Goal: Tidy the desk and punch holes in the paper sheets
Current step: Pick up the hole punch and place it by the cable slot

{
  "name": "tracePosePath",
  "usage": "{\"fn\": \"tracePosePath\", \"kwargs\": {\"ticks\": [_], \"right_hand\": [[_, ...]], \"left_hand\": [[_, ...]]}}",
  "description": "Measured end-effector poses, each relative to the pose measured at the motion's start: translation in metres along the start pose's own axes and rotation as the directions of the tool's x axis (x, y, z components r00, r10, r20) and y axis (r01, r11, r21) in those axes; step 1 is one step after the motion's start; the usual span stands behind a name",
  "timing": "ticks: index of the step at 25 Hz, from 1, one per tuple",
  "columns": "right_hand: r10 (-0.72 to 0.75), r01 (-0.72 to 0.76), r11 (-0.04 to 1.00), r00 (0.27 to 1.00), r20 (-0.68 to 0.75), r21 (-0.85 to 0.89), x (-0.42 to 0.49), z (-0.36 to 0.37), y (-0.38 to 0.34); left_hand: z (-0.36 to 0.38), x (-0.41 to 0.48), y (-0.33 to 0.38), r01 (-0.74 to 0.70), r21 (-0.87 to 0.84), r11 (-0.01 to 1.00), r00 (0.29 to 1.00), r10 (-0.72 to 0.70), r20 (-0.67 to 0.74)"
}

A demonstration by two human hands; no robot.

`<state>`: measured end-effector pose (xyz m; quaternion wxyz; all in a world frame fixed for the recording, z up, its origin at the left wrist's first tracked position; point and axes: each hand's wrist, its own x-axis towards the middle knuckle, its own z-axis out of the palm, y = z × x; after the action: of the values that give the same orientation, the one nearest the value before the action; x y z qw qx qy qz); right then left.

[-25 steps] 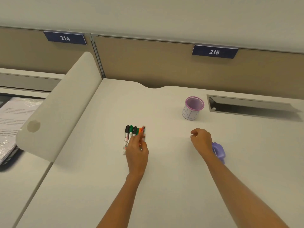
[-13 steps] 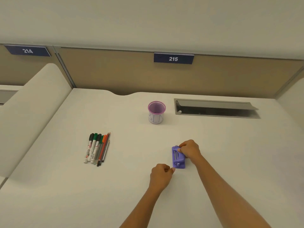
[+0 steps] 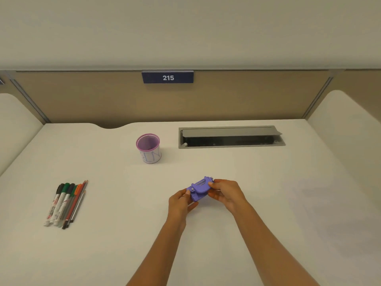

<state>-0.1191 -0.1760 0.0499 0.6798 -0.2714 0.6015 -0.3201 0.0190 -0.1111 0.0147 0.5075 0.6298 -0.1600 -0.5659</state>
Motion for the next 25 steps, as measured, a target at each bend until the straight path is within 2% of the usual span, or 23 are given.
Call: {"fn": "tracePosePath", "kwargs": {"ticks": [6,8,12,16,22,25], "right_hand": [[-0.092,0.063,0.951,0.992,-0.081,-0.303,0.035,-0.052,-0.039],[-0.077,0.051,0.947,0.994,-0.072,-0.316,0.053,-0.060,-0.050],[-0.017,-0.031,0.946,0.989,-0.147,-0.323,0.095,-0.070,-0.070],[-0.014,-0.053,0.947,0.978,-0.207,-0.317,0.134,-0.073,-0.083],[-0.066,-0.015,0.927,0.977,-0.202,-0.375,0.169,-0.074,-0.092],[-0.106,0.006,0.896,0.974,-0.201,-0.445,0.176,-0.073,-0.095]], "left_hand": [[0.061,0.041,0.012,-0.009,0.159,0.987,1.000,0.007,0.010],[0.079,0.057,0.019,0.007,0.204,0.979,1.000,-0.004,-0.014],[0.111,0.100,0.037,0.052,0.296,0.954,0.993,-0.018,-0.119],[0.139,0.129,0.052,0.039,0.449,0.893,0.975,0.065,-0.214],[0.156,0.157,0.053,0.009,0.601,0.799,0.956,0.170,-0.240],[0.157,0.163,0.056,0.016,0.639,0.769,0.961,0.166,-0.223]]}}
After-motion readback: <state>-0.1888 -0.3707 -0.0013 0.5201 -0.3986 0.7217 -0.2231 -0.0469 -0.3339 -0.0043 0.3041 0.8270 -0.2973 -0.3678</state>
